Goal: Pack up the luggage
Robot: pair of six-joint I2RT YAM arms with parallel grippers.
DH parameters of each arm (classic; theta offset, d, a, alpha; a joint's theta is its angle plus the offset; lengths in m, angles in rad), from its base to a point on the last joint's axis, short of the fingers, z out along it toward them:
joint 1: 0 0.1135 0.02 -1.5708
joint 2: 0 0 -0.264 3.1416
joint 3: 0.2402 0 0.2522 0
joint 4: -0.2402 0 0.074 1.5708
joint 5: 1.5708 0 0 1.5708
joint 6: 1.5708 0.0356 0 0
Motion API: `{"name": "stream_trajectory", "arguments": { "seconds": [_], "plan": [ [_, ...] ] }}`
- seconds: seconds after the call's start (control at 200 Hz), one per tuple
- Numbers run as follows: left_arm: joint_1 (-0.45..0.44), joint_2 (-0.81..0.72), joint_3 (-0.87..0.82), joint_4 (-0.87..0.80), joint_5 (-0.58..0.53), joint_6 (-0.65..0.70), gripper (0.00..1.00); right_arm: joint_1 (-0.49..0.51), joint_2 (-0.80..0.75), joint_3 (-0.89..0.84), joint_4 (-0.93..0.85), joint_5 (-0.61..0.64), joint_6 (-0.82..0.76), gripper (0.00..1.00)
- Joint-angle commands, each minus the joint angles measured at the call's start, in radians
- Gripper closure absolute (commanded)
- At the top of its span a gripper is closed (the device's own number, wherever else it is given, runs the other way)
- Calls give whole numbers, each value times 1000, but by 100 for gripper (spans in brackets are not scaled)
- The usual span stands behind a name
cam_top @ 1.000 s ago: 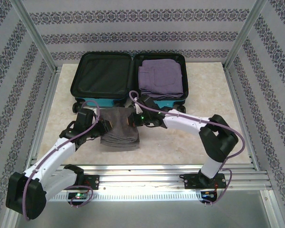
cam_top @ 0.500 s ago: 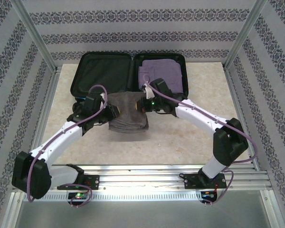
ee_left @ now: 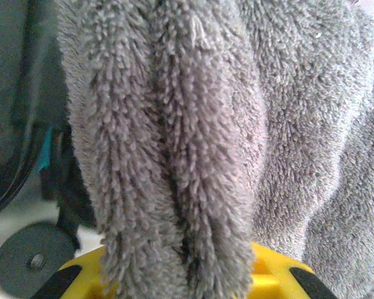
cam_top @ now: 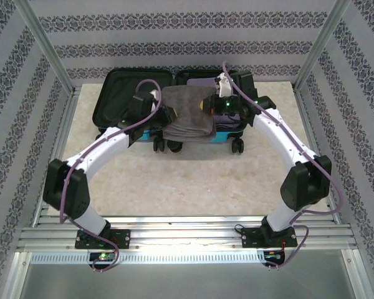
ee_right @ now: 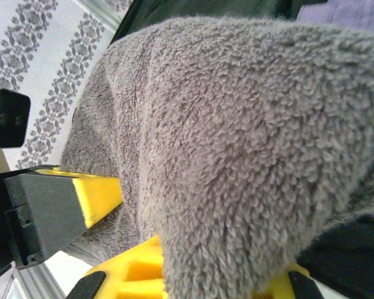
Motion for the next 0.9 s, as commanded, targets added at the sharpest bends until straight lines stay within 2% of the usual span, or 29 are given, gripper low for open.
{"name": "stream_trajectory", "arguments": {
  "seconds": [0.0, 0.23, 0.47, 0.544, 0.564, 0.614, 0.674, 0.764, 0.894],
  "plan": [
    [-16, 87, 118, 75, 13, -8, 100, -39, 66, 93, -19, -77, -33, 100],
    [-22, 324, 382, 54, 18, -1, 100, -124, 221, 277, -66, -106, -56, 100],
    [-22, 587, 712, -48, 45, 10, 100, -202, 441, 501, -165, -120, -90, 100],
    [-20, 670, 822, -117, 53, 10, 89, -223, 515, 593, -220, -111, -107, 100],
    [-17, 689, 852, -142, 53, 12, 86, -229, 536, 618, -236, -112, -112, 97],
    [-14, 729, 909, -187, 51, 19, 79, -241, 595, 695, -289, -117, -126, 85],
    [-8, 752, 937, -210, 46, 22, 65, -252, 661, 785, -345, -108, -139, 68],
    [3, 749, 935, -229, 23, 32, 43, -269, 712, 856, -371, -76, -140, 56],
    [18, 709, 899, -274, -25, 69, 38, -293, 714, 858, -342, -52, -123, 50]
  ]
}}
